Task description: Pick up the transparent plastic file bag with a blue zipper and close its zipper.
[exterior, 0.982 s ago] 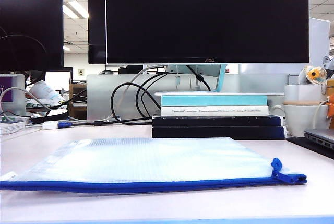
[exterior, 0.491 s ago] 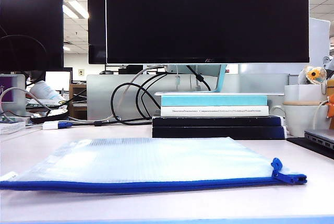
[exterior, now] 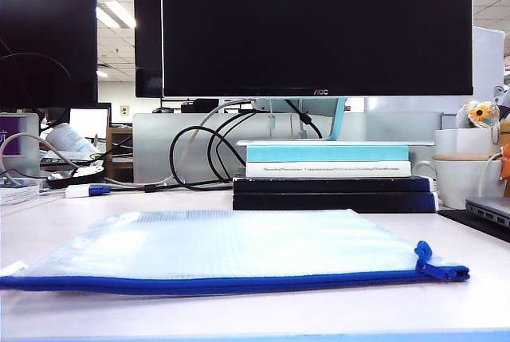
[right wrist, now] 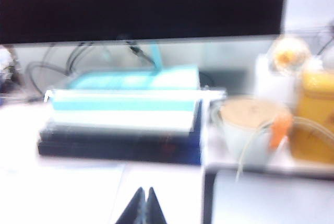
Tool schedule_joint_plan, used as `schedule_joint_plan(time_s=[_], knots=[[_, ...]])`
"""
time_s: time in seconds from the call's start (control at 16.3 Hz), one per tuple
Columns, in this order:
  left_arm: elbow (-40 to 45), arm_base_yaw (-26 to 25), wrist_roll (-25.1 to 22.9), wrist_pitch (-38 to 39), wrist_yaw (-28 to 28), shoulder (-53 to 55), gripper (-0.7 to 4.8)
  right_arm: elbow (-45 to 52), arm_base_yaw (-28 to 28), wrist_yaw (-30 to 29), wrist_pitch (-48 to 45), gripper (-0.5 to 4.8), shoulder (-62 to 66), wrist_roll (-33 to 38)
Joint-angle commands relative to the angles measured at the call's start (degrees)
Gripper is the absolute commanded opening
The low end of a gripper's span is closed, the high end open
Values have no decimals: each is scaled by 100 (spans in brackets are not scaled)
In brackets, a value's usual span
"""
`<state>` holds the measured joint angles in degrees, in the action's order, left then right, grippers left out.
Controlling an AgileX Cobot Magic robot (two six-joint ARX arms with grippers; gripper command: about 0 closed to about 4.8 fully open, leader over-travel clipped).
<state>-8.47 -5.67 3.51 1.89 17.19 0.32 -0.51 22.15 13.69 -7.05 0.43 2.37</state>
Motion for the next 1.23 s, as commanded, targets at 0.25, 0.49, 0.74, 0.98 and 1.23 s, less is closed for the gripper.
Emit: schedule_joint_plan(time_s=[0.25,0.49,0.74,0.98,1.23], knots=[[151,-9,0,-192,15,-28,21,0,-1731,-1888,-413,-2,-31,151],[245,-9,48,-111,-160,-28,22,0,-2951,-2881,413,-2,-31,409],[245,-9,131,393,-308,-28,22,4,-2988,-2343,1038,-1,-33,409],[243,153,295,496,-293,-28,22,4,-2986,-2409,1191,-1,-33,407],[243,144,293,494,-299,-28,22,4,-2986,-2409,1191,-1,-33,407]])
